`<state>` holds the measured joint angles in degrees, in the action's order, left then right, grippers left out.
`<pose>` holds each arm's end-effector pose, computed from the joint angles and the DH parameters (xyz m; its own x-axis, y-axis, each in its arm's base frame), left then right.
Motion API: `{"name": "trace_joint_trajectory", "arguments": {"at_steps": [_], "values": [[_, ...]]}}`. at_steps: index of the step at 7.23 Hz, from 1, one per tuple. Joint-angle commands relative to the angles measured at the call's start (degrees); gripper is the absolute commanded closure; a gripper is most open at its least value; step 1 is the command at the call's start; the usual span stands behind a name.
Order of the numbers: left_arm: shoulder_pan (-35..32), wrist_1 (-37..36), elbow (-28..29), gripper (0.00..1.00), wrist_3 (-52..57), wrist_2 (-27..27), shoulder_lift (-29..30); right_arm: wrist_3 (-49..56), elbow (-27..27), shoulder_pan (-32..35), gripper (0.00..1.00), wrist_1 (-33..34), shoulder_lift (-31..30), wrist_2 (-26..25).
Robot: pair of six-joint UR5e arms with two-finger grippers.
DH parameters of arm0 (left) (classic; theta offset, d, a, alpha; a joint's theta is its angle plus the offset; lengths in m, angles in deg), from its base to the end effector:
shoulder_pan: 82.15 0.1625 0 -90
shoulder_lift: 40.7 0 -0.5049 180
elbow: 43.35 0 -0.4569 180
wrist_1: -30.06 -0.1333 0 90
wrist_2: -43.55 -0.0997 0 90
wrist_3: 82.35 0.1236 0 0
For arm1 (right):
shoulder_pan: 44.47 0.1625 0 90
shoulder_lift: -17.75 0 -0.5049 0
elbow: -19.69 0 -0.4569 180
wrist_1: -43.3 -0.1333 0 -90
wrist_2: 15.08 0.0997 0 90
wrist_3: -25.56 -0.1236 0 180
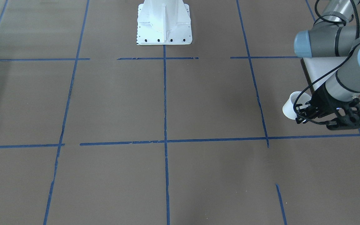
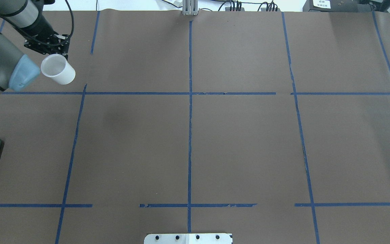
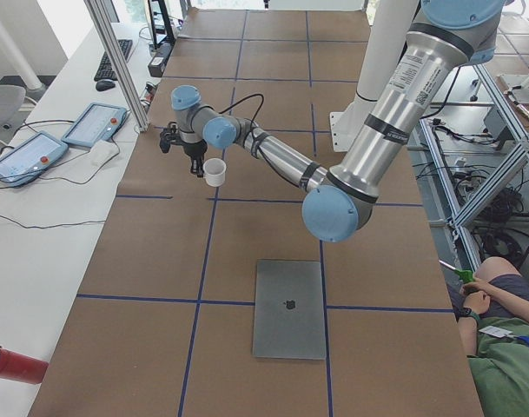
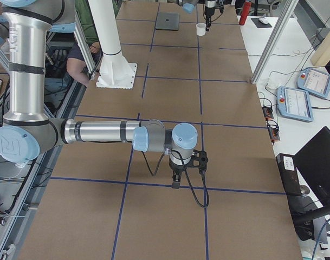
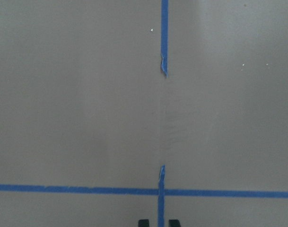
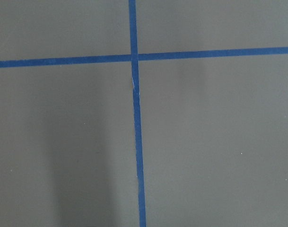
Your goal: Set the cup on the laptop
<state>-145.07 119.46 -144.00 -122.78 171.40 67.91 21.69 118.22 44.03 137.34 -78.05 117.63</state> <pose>0.2648 -0.6441 0.4555 0.6922 -0.0336 -0.7209 0.0650 0.9978 0.0159 0.0363 -0.5041 0.7361 0.7350 0.0637 0.6750 -0.0235 0.9974 -0.0686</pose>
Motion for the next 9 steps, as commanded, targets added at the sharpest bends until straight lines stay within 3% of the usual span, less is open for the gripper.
{"name": "trace_joint_trajectory", "arguments": {"at_steps": [1, 3, 4, 5, 7, 8, 9], "values": [[-0.44, 0.93, -10.40, 1.00, 0.35, -0.05, -15.45, -0.09, 0.00, 0.00, 0.00, 0.00, 0.00, 0.00], [-2.55, 16.33, -10.62, 1.00, 2.09, 0.03, -30.31, -0.09, 0.00, 0.00, 0.00, 0.00, 0.00, 0.00], [-4.12, 20.07, -10.18, 1.00, 4.72, 0.04, -34.47, 0.00, 0.00, 0.00, 0.00, 0.00, 0.00, -0.09], [-6.49, 21.93, -7.04, 1.00, 8.49, 0.04, -36.17, 0.00, 0.00, 0.00, 0.00, 0.00, 0.00, -0.09], [-6.95, 38.38, 7.50, 1.00, 8.18, 0.12, -35.92, 0.00, 0.00, 0.00, 0.00, 0.00, 0.00, 0.00], [-6.86, 42.21, 11.58, 1.00, 8.00, 0.12, -35.40, 0.00, 0.00, 0.00, 0.00, 0.00, 0.00, 0.00], [-6.95, 42.25, 12.14, 1.00, 8.00, 0.21, -35.22, 0.00, 0.00, 0.00, 0.00, 0.00, 0.00, 0.00]]}}
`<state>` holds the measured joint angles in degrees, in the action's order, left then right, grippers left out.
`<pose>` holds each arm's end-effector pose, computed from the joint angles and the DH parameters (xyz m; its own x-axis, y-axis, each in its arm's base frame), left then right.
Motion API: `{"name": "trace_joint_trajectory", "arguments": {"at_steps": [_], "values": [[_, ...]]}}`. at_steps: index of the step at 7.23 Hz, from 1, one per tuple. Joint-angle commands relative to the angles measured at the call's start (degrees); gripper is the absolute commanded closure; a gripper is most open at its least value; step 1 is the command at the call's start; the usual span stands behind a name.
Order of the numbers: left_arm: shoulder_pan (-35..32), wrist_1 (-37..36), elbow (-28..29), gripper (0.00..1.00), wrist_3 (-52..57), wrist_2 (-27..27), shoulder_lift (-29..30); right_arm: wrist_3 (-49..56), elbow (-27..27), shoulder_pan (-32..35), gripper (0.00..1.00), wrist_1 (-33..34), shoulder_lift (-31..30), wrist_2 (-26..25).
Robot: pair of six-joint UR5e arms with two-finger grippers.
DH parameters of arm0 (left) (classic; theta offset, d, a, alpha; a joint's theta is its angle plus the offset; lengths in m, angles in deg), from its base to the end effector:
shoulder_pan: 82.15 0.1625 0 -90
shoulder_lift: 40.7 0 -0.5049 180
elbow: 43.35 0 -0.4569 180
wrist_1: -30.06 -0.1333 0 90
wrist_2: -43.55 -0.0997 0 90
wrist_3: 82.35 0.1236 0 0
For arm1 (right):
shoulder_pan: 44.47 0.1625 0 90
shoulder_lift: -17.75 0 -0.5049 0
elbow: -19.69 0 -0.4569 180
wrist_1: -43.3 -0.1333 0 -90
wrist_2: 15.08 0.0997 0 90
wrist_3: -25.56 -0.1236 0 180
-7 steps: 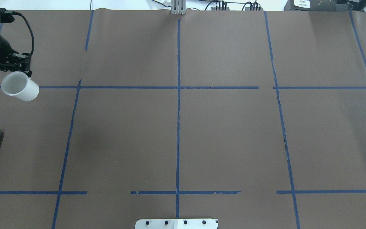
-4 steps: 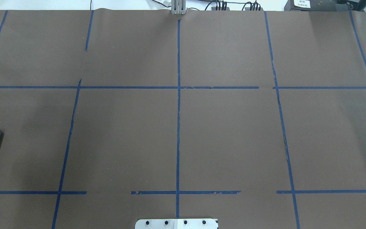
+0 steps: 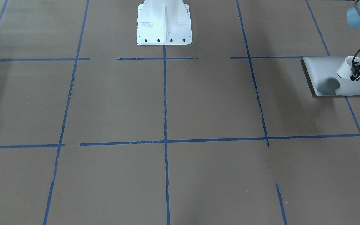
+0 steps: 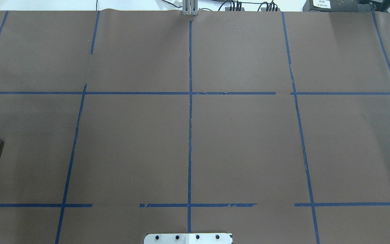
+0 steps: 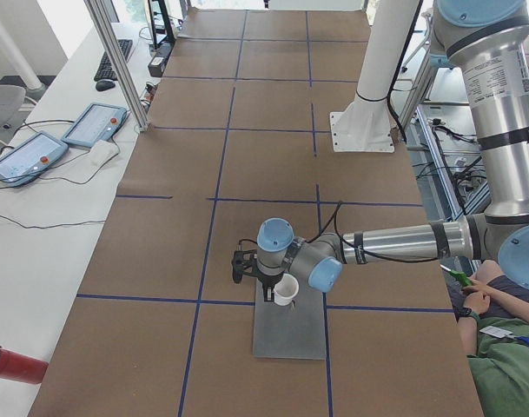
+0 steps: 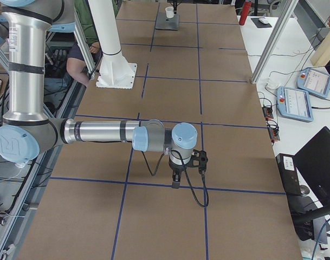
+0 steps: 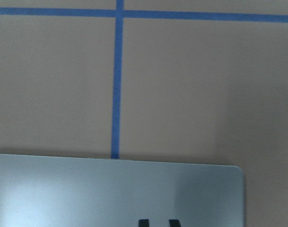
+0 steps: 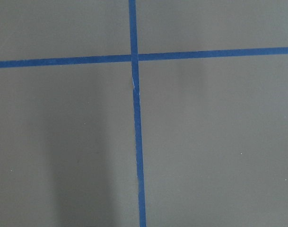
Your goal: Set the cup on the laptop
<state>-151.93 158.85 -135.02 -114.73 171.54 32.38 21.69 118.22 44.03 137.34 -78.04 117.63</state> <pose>0.0929 -0.4178 0.8152 0.7225 -0.0359 -0.6904 0.0830 0.9959 0.0351 0.0363 -0.5042 0.7360 0.7350 0.0636 0.6750 -0.0235 0.9974 -0.0684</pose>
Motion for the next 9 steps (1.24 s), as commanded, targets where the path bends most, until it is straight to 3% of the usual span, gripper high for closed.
{"name": "trace_joint_trajectory", "arguments": {"at_steps": [1, 5, 6, 7, 9], "values": [[-0.09, 2.86, 3.26, 1.00, -0.14, 0.25, 0.22, 0.00, 0.00, 0.00, 0.00, 0.00, 0.00, 0.00], [0.00, 3.04, 3.70, 1.00, -0.76, 0.51, 0.31, 0.00, 0.00, 0.00, 0.00, 0.00, 0.00, 0.00], [0.08, 3.04, 3.78, 0.35, -0.32, 0.51, 0.40, 0.00, 0.00, 0.00, 0.00, 0.00, 0.00, 0.00], [0.08, 3.04, 3.70, 0.00, -0.23, 0.60, 0.40, 0.00, 0.00, 0.00, 0.00, 0.00, 0.00, 0.00], [0.08, 2.95, 2.83, 0.00, -0.23, 0.77, 0.40, 0.00, 0.00, 0.00, 0.00, 0.00, 0.00, 0.00]]}}
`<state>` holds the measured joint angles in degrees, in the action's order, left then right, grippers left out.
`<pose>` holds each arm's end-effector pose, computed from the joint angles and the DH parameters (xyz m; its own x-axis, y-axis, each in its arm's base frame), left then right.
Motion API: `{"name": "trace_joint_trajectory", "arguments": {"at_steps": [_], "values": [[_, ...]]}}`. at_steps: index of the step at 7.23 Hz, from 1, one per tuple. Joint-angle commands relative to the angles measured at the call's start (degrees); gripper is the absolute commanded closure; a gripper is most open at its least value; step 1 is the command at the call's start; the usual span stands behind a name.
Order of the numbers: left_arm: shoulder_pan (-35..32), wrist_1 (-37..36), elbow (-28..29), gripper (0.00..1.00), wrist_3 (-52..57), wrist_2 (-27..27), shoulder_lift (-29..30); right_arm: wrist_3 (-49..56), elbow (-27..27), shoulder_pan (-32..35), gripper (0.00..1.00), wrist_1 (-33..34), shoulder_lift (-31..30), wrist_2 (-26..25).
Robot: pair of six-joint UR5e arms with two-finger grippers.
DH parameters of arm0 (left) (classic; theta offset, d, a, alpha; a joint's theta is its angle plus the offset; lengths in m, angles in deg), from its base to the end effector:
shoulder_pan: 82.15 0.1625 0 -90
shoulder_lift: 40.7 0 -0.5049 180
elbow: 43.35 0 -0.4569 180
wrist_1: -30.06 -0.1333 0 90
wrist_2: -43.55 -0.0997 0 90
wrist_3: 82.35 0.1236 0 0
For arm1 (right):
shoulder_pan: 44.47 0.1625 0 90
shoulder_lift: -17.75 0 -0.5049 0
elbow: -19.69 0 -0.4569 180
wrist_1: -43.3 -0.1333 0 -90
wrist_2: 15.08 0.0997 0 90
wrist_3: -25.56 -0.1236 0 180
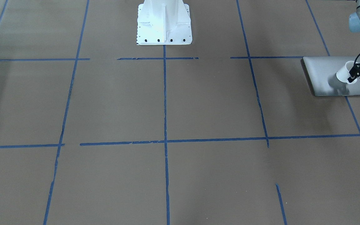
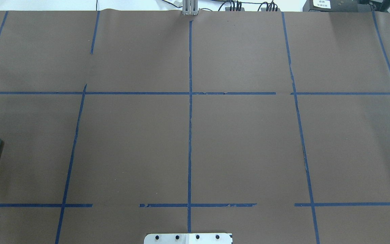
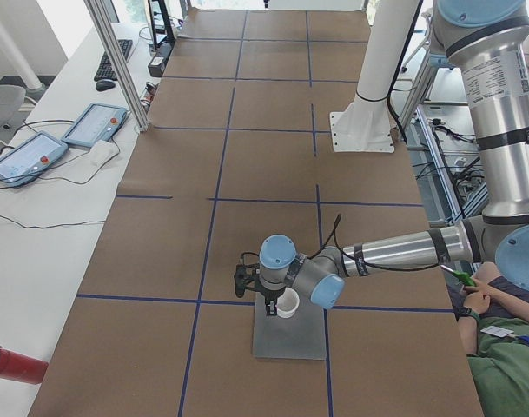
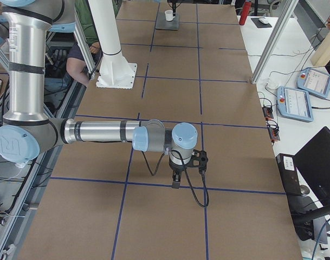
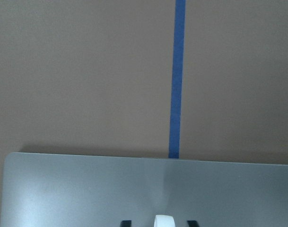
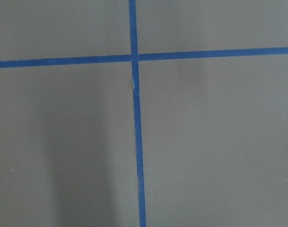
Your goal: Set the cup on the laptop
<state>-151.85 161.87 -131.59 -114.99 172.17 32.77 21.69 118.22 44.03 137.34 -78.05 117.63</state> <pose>0.0931 -0.4135 0.8387 0.7159 -0.0389 -0.6972 0.0807 0.9964 0.0274 0.0363 -0.5041 0.7361 0.7350 0.0637 0.6750 -0.0235 0.9974 -0.0686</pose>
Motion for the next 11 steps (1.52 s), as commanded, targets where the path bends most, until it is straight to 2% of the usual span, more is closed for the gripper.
{"name": "trace_joint_trajectory", "arguments": {"at_steps": [1, 3, 4, 5, 6, 8, 10, 11], "values": [[-0.17, -0.94, -2.44, 0.00, 0.21, 2.58, 0.09, 0.00, 0.00, 0.00, 0.00, 0.00, 0.00, 0.00], [-1.30, -5.48, -5.79, 0.00, 4.65, 3.66, 0.18, 0.00, 0.00, 0.00, 0.00, 0.00, 0.00, 0.00], [-6.01, -13.18, -7.71, 0.00, 12.44, 3.49, 1.49, 0.00, 0.00, 0.00, 0.00, 0.00, 0.00, 0.00], [-12.06, -24.56, -9.82, 0.00, 21.21, 3.31, 6.11, 0.00, 0.00, 0.00, 0.00, 0.00, 0.00, 0.00], [-17.26, -32.94, -10.54, 0.00, 29.66, 3.05, 10.33, 0.00, 0.00, 0.00, 0.00, 0.00, 0.00, 0.00], [-22.66, -39.68, -13.77, 0.00, 32.38, 3.31, 11.00, 0.00, 0.00, 0.00, 0.00, 0.00, 0.00, 0.00], [-22.94, -47.06, -14.94, 0.00, 32.47, 3.57, 11.16, 0.00, 0.00, 0.00, 0.00, 0.00, 0.00, 0.00], [-22.85, -47.70, -14.94, 0.00, 32.47, 3.66, 11.08, 0.00, 0.00, 0.00, 0.00, 0.00, 0.00, 0.00]]}}
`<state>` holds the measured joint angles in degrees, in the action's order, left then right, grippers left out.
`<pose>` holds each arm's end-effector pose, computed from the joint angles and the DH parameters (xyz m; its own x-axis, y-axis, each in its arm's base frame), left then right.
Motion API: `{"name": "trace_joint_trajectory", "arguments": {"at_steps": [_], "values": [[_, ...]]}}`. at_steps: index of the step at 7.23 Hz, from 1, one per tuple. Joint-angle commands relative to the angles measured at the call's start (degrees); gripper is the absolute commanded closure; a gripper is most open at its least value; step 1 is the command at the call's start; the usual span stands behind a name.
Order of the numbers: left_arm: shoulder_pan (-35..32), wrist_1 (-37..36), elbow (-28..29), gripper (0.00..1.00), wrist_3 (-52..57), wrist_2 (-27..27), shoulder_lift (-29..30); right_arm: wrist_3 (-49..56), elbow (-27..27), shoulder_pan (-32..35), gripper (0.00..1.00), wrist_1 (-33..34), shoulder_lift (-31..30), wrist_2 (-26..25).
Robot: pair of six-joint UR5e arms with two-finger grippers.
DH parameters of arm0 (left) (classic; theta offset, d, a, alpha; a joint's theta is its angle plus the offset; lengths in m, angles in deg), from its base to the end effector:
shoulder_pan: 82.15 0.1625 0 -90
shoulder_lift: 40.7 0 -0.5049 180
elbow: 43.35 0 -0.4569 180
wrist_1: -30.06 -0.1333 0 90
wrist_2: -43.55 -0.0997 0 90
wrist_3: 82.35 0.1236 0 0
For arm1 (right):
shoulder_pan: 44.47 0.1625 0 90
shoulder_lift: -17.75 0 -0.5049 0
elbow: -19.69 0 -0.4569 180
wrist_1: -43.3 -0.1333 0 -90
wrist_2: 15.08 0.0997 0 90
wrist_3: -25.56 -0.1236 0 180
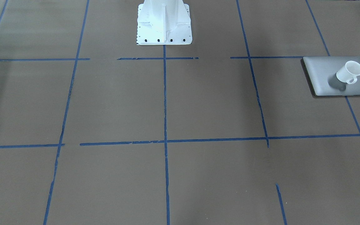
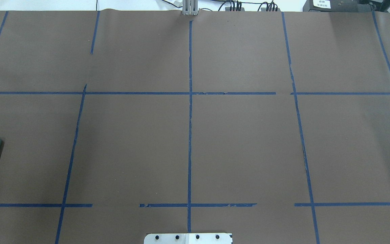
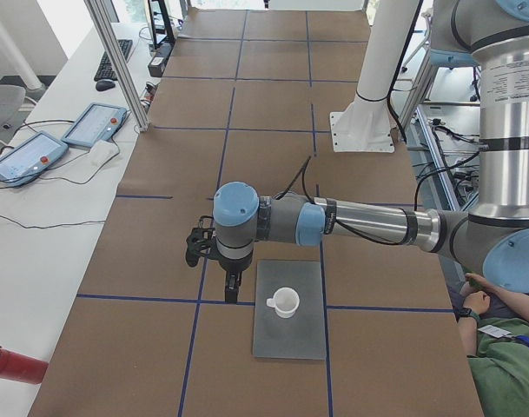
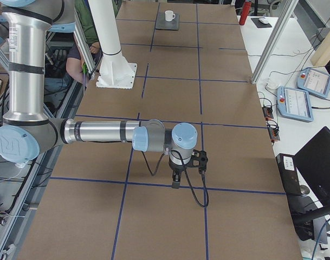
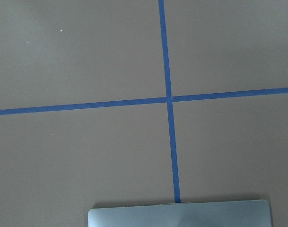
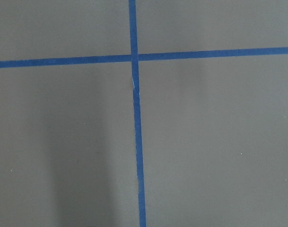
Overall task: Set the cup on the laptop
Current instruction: 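Lower the cup onto the laptop lid and open the left gripper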
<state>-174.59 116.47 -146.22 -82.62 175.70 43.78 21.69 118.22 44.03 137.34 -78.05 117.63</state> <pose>-0.0720 -0.5075 0.6915 0.7424 0.0077 -0.6699 0.0460 0.9970 0.0624 0.0363 -0.5041 0.7361 0.7350 0.0637 0.6750 -0.0235 0.9974 -0.0686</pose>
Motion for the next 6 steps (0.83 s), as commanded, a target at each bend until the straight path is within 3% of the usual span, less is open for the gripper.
{"name": "trace_joint_trajectory", "arguments": {"at_steps": [1, 4, 6], "values": [[-0.20, -1.95, -0.39, 0.00, 0.10, 0.22, -0.80, -0.09, 0.00, 0.00, 0.00, 0.00, 0.00, 0.00], [-0.20, -1.95, 1.54, 0.00, 0.19, 0.30, -3.33, 0.00, 0.00, 0.00, 0.00, 0.00, 0.00, 0.00], [-0.11, -2.22, 1.45, 0.00, 0.10, 3.90, -3.88, 0.00, 0.00, 0.00, 0.00, 0.00, 0.00, 0.00]]}}
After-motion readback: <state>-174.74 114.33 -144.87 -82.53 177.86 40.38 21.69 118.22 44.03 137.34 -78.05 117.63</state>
